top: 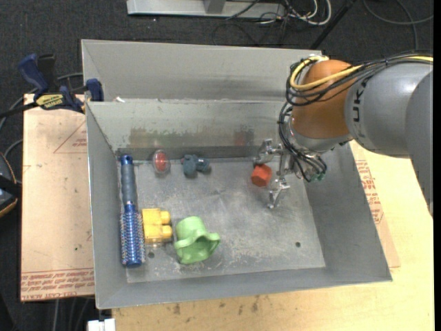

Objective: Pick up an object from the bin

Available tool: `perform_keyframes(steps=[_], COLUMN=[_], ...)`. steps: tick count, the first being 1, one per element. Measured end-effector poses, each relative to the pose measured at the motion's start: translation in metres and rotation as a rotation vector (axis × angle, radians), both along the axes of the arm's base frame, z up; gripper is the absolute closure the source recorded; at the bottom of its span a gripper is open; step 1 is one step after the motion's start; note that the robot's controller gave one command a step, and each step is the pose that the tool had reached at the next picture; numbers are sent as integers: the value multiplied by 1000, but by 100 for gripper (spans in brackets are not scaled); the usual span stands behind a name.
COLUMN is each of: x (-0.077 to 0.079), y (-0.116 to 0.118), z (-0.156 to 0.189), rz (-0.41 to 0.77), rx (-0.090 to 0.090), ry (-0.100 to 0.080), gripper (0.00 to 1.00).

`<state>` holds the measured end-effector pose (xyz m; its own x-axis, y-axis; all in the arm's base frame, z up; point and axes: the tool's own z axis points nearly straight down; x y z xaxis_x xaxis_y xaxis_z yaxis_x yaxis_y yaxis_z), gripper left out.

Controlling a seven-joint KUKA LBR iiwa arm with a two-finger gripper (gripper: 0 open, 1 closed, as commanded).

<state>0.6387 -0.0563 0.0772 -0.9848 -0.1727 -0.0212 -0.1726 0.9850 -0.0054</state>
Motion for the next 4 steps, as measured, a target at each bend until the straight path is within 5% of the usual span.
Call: perform_keyframes(steps=[1, 2, 3, 4], x=[21, 7, 14, 16], y=[-19, -8, -1, -13], z=[-2, -1, -2, -1], rz=[335, 442, 540, 915], rx=[-1, -8, -10, -12], ry=[10, 4, 11, 5], gripper=[0, 0, 0, 0])
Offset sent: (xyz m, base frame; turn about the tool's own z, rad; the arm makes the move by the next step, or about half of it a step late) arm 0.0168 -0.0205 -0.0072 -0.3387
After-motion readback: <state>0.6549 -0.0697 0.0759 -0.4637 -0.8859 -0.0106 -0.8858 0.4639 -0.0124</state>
